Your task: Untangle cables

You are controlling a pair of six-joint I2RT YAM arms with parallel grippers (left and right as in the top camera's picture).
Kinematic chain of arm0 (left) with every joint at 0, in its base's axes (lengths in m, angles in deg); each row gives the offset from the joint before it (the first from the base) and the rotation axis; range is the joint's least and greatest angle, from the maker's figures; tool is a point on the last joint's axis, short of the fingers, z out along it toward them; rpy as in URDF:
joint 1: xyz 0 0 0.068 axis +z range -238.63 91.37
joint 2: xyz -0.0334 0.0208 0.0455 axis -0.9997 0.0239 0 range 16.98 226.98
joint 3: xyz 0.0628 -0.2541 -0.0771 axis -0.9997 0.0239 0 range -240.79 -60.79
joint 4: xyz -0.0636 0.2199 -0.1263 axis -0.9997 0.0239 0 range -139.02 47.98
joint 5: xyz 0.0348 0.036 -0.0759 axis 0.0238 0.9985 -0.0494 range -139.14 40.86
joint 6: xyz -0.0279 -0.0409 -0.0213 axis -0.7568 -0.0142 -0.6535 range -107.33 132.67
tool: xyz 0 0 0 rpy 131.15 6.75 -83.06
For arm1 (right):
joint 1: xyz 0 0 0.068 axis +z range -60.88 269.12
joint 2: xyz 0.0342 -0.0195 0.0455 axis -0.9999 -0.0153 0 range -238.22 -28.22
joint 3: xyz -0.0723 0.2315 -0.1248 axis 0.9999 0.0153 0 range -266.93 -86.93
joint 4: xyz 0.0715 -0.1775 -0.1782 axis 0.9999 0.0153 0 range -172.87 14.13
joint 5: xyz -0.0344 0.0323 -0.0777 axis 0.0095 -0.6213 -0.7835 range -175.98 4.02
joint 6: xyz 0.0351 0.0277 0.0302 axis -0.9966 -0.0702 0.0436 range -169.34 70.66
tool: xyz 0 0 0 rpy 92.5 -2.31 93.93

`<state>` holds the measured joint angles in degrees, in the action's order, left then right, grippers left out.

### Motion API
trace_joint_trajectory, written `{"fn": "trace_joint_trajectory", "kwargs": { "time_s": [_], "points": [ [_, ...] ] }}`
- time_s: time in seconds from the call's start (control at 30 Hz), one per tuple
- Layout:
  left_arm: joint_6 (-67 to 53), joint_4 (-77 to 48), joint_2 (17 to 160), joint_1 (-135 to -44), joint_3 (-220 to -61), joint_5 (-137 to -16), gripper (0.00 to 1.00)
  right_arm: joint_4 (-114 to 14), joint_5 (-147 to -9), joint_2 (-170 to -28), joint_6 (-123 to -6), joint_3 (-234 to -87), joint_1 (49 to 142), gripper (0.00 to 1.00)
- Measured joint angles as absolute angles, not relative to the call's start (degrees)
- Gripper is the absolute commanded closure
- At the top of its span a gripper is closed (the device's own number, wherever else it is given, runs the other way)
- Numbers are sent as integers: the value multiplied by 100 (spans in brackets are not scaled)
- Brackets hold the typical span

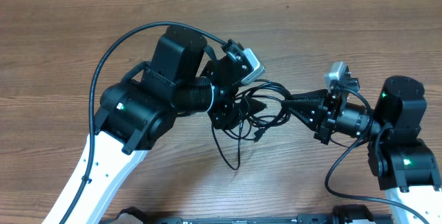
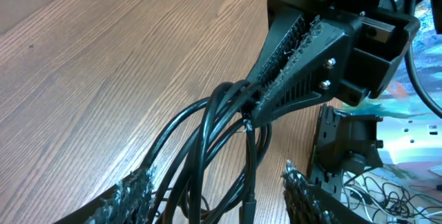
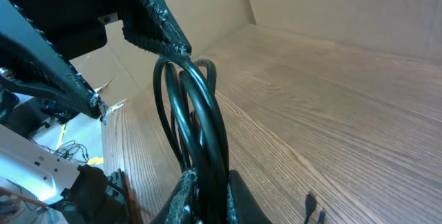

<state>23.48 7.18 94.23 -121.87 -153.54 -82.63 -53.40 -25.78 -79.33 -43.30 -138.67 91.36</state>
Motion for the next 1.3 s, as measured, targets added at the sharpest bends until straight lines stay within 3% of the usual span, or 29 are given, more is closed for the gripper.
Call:
{"fn": "trace_joint_trajectory", "kwargs": {
  "time_s": [0.23, 0.67, 1.03, 1.3],
  "points": [
    [2330, 760, 9450, -12187, -15354, -8368, 46, -5349, -2575, -7933, -4334, -13867, 9136, 92],
    [2326, 758, 9673, -12187, -15354, -8587, 49, -5349, -2578, -7933, -4330, -13867, 9136, 92],
    [2308, 758, 9673, -12187, -15354, -8672, 73, -5351, -2534, -7933, -4332, -13867, 9136, 93],
    [2308, 758, 9677, -12187, -15354, -8694, 74, -5351, -2529, -7933, -4330, -13867, 9136, 93]
  ]
}}
